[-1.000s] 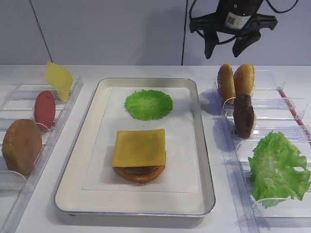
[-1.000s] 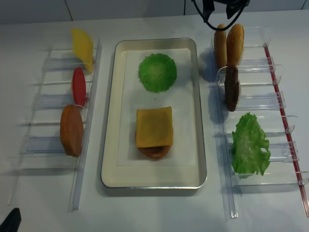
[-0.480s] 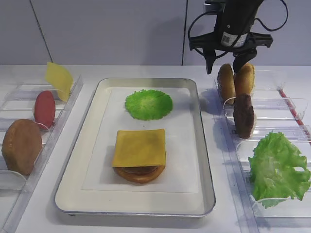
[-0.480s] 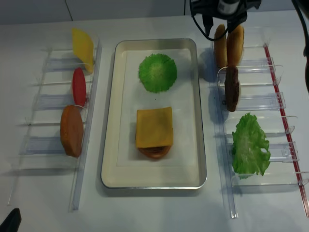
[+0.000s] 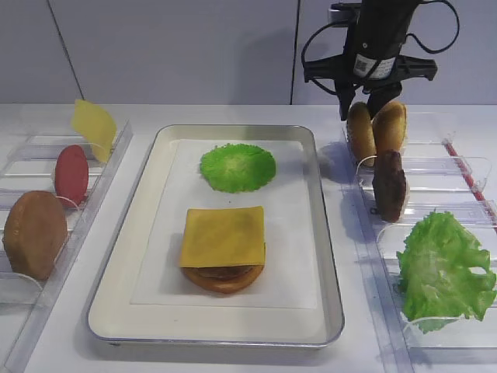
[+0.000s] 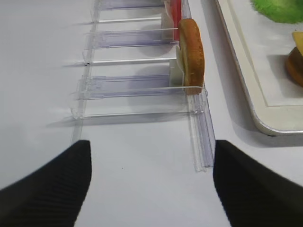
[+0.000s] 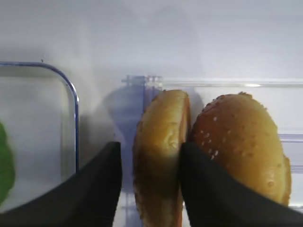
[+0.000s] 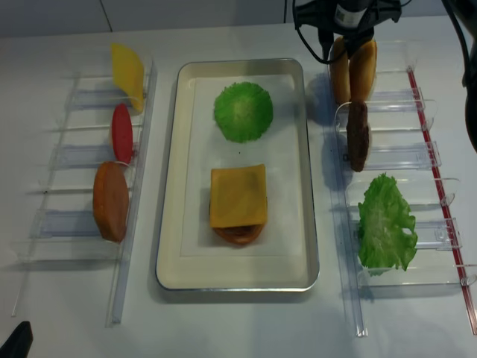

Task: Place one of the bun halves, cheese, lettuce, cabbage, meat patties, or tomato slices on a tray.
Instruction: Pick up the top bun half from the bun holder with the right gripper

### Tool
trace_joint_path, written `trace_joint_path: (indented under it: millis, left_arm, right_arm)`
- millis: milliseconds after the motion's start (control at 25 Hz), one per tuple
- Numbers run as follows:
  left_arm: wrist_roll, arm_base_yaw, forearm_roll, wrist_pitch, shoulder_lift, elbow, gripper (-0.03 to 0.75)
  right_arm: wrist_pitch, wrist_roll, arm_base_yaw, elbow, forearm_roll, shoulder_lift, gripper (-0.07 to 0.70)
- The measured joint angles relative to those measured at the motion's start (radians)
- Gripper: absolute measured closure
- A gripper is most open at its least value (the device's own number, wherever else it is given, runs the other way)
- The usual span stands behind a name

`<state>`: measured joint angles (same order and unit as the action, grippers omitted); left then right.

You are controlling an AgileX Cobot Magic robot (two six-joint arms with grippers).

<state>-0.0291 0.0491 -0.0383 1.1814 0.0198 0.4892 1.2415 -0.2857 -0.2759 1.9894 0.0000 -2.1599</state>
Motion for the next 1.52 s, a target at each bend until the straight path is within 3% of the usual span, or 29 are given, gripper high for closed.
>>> trace_joint_path:
  millis: [440, 600, 1120, 1520]
  left_arm:
    - [0.0, 0.0, 0.0, 0.0, 0.0, 0.0, 0.223]
    - [0.0, 0.0, 0.0, 0.0, 0.0, 0.0, 0.223]
    - [0.0, 0.0, 0.0, 0.0, 0.0, 0.0, 0.223]
    - [0.0, 0.0, 0.0, 0.0, 0.0, 0.0, 0.223]
  right_arm:
    - [0.0, -0.004, 0.0, 0.0, -0.026, 0.0, 0.342]
    - [0.0, -0.004, 0.0, 0.0, -0.03, 0.0, 0.412]
    - [0.0, -0.004, -0.001, 0.003, 0.0, 0.0, 0.416]
    - [0.009, -0.005, -0.002, 0.076, 0.049, 0.061, 0.429]
